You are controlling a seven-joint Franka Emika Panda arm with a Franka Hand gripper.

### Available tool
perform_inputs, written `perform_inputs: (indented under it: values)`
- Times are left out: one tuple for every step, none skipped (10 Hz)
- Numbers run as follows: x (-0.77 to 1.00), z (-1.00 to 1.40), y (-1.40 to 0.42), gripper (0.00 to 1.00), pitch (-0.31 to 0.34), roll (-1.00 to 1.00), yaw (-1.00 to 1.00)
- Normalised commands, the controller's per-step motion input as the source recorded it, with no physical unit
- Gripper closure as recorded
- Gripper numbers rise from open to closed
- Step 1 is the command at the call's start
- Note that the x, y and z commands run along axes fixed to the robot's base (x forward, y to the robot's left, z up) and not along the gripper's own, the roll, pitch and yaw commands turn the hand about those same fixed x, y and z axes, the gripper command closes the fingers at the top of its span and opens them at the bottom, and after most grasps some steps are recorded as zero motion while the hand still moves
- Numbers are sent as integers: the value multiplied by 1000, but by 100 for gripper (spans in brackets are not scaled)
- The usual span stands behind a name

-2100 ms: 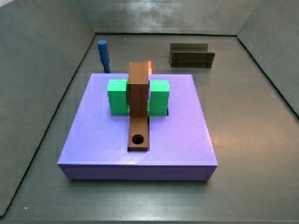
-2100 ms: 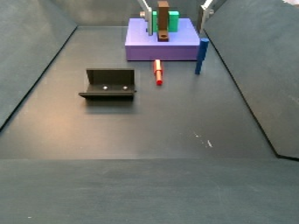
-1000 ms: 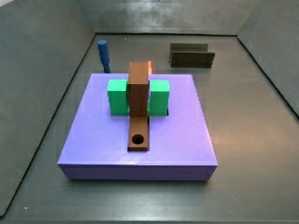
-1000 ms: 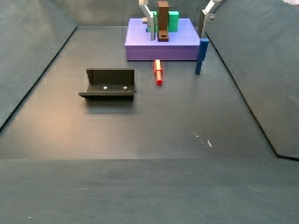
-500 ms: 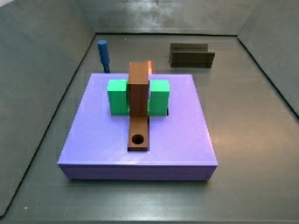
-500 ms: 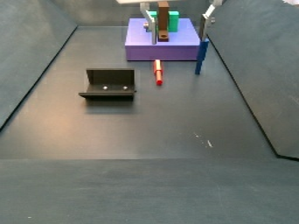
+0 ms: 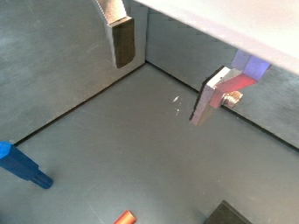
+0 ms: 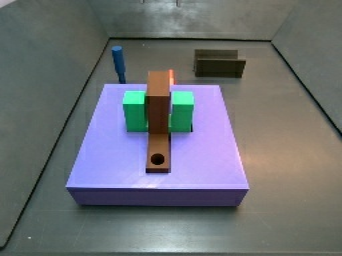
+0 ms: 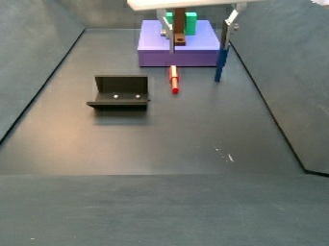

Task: Pick up the blue object. Move up. Move to above the board. Insert the blue object.
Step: Pick up the blue object.

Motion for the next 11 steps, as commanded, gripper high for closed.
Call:
perform_inputs:
  values:
    - [-23, -120, 60, 0, 26, -6, -14]
    - [-34, -103, 51, 0, 16, -3, -17]
    - [-43, -114, 60, 0, 13, -3, -17]
    - [-9, -111, 46, 0, 26, 0, -17]
    - [-11, -100, 40, 0, 20, 0, -14]
    - [-6, -54, 49, 0, 30, -29, -17]
    - [-11, -23, 43, 0, 7, -30, -17]
    - [0, -43, 43, 0, 11, -13, -3]
    - [0, -189, -34, 0, 0, 0, -43]
    - [0, -340, -700, 0, 0, 181, 0]
    - [-34, -363, -986, 0, -9, 290, 0]
